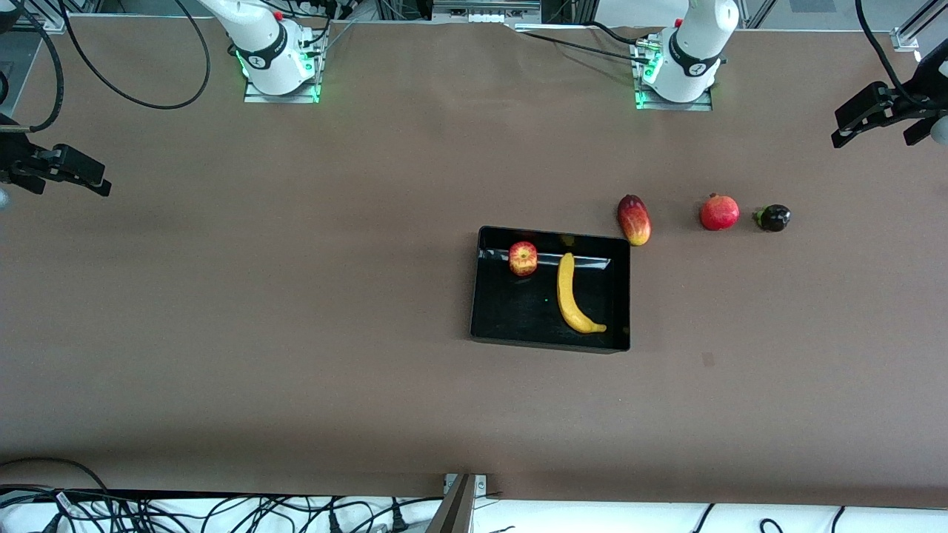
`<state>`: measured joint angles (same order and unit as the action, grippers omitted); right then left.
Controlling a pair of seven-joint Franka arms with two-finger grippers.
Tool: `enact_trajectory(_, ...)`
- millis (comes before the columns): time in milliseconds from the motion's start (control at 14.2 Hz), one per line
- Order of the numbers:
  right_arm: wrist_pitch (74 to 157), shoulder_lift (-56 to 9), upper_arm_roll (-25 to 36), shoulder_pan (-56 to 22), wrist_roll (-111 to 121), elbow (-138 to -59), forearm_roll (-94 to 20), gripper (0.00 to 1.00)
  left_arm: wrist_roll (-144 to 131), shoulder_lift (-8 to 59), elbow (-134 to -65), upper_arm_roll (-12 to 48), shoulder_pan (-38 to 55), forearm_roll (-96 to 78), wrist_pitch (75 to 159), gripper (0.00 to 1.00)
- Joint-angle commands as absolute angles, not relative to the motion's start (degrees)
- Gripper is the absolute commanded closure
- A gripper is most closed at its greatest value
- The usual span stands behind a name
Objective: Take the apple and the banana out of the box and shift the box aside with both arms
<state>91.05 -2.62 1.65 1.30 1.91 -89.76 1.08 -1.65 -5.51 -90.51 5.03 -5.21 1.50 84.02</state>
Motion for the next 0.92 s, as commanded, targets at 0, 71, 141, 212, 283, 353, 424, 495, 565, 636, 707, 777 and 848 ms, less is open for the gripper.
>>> enact_trajectory(0, 91.23, -1.85, 0.97, 2.02, 2.55, -90.35, 1.49, 0.0, -0.35, -6.94, -92.02, 4.22, -4.48, 1.67, 84.29, 0.0)
enact_trajectory(71, 91.23, -1.85, 0.97, 2.02, 2.55, -90.35, 1.49, 0.0, -0.35, -6.94, -92.11, 4.31, -4.48, 1.67, 84.29, 0.0)
enact_trajectory(141, 91.23, -1.85, 0.97, 2.02, 2.55, -90.35, 1.49, 0.0, -0.35, -6.94, -92.11, 4.31, -4.48, 1.67, 84.29, 0.0)
enact_trajectory(212, 91.23, -1.85, 0.97, 2.02, 2.55, -90.35, 1.49, 0.0, -0.44, -6.94, -92.02, 4.22, -4.48, 1.67, 84.29, 0.0)
enact_trajectory(283, 91.23, -1.85, 0.97, 2.02, 2.55, -90.35, 1.49, 0.0, -0.7, -6.94, -92.02, 4.22, -4.48, 1.67, 84.29, 0.0)
enact_trajectory(353, 91.23, -1.85, 0.97, 2.02, 2.55, -90.35, 1.49, 0.0, -0.79, -6.94, -92.02, 4.31, -4.4, 1.67, 84.29, 0.0)
enact_trajectory(424, 91.23, -1.85, 0.97, 2.02, 2.55, -90.35, 1.49, 0.0, -0.97, -6.94, -92.02, 4.31, -4.39, 1.67, 84.29, 0.0)
enact_trajectory(495, 91.23, -1.85, 0.97, 2.02, 2.55, -90.35, 1.49, 0.0, -0.97, -6.94, -92.02, 4.31, -4.39, 1.67, 84.29, 0.0)
enact_trajectory(565, 91.23, -1.85, 0.97, 2.02, 2.55, -90.35, 1.49, 0.0, -0.97, -6.94, -92.02, 4.31, -4.39, 1.67, 84.29, 0.0)
enact_trajectory(636, 91.23, -1.85, 0.97, 2.02, 2.55, -90.35, 1.49, 0.0, -0.97, -6.94, -92.02, 4.31, -4.39, 1.67, 84.29, 0.0)
enact_trajectory(707, 91.23, -1.85, 0.97, 2.02, 2.55, -90.35, 1.49, 0.0, -0.97, -6.94, -92.02, 4.31, -4.39, 1.67, 84.29, 0.0)
enact_trajectory(777, 91.23, -1.85, 0.97, 2.02, 2.55, -90.35, 1.49, 0.0, -0.97, -7.03, -92.02, 4.31, -4.39, 1.67, 84.29, 0.0)
enact_trajectory(848, 91.23, -1.85, 0.97, 2.02, 2.55, -90.35, 1.49, 0.0, -0.97, -7.03, -92.02, 4.31, -4.39, 1.67, 84.29, 0.0)
